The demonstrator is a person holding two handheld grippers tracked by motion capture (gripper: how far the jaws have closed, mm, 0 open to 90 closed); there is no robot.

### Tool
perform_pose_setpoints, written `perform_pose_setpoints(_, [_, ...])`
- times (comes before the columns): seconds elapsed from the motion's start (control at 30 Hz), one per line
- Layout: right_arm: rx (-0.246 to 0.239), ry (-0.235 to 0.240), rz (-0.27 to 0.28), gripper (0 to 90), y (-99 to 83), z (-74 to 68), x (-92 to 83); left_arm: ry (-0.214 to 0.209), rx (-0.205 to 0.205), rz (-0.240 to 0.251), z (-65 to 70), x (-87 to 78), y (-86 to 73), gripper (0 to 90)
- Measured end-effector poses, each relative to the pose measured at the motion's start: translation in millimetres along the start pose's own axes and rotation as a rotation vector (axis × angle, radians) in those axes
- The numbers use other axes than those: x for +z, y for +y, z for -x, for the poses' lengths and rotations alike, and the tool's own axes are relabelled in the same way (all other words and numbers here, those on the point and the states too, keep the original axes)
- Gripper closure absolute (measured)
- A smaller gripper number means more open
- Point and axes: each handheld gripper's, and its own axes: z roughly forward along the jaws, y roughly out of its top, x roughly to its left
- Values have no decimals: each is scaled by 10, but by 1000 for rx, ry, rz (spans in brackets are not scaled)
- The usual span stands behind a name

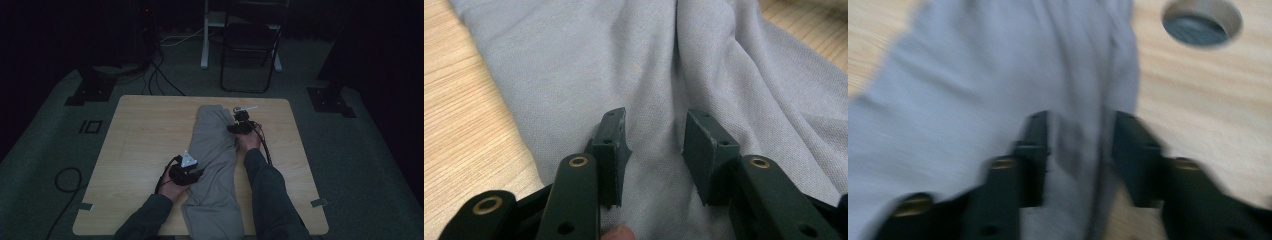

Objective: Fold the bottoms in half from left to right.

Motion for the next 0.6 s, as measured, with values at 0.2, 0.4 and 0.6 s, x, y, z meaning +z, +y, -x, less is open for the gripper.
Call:
perform_pose_setpoints(0.2, [72, -43, 5, 885, -94, 174, -29, 0, -4, 2, -4, 0, -1, 616])
perform_pose_setpoints(0.4, [53, 5, 17, 583, -225, 281, -188, -27, -55, 18, -67, -14, -10, 565])
perform_pose_setpoints(0.6, [-49, 21, 23, 480, -439, 217, -366, -33, -66, 20, -75, -15, -12, 552])
